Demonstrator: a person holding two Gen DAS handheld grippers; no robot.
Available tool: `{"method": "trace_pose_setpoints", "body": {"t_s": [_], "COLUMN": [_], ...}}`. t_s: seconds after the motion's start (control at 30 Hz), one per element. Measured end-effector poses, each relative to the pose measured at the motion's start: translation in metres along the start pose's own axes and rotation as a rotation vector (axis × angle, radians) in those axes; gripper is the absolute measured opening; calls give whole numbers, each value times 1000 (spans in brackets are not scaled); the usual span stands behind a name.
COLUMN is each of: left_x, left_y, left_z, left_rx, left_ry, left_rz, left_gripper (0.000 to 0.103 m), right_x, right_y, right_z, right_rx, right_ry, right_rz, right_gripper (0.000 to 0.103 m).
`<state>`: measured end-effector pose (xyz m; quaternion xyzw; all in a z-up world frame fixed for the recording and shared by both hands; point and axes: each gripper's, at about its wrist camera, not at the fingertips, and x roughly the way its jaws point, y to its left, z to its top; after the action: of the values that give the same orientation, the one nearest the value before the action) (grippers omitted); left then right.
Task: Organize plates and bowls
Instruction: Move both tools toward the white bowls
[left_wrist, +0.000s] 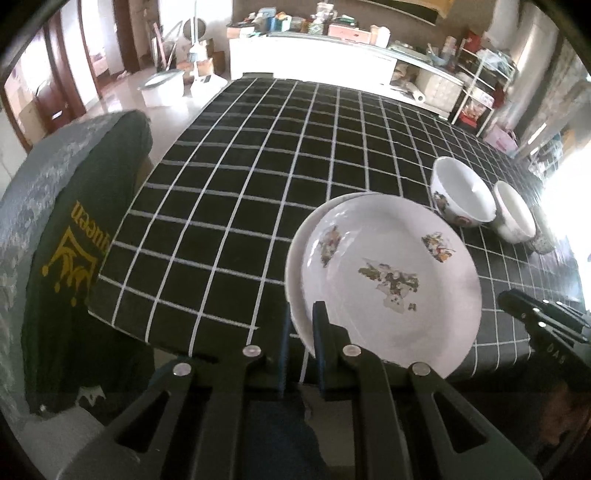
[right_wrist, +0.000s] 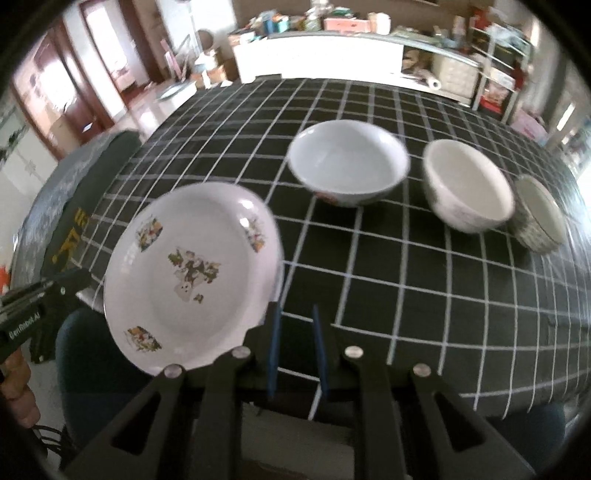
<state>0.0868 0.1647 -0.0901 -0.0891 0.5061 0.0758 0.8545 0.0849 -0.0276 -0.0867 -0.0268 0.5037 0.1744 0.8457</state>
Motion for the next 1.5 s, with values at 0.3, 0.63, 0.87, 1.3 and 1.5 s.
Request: {"method": "trace_pose_setpoints", "body": {"t_s": [0.3,0.63,0.87,1.3,1.5], "left_x": [-19,-28,-28,3,29], "left_y": [-50,-121,-160,-193,-193], "left_z": [10,21,32,66,92], "left_rx": [84,194,256,274,244], "left_ry": [-43,-56,-56,-3,78], "left_rz": [-67,-154,-183,-204,-213], "left_gripper": [12,12,12,12,13], "right_x": [-33,-68,-76,-55,-42], "right_y": [-32,-68,-92,-124,-137], "right_z": [0,2,10,36,66], "right_rx": [92,163,191,219,214], "right_ry": [-84,-163,-176,-124,-79], "right_rz": [-23,-29,-30,2,43], "right_gripper": [21,21,21,21,21]}}
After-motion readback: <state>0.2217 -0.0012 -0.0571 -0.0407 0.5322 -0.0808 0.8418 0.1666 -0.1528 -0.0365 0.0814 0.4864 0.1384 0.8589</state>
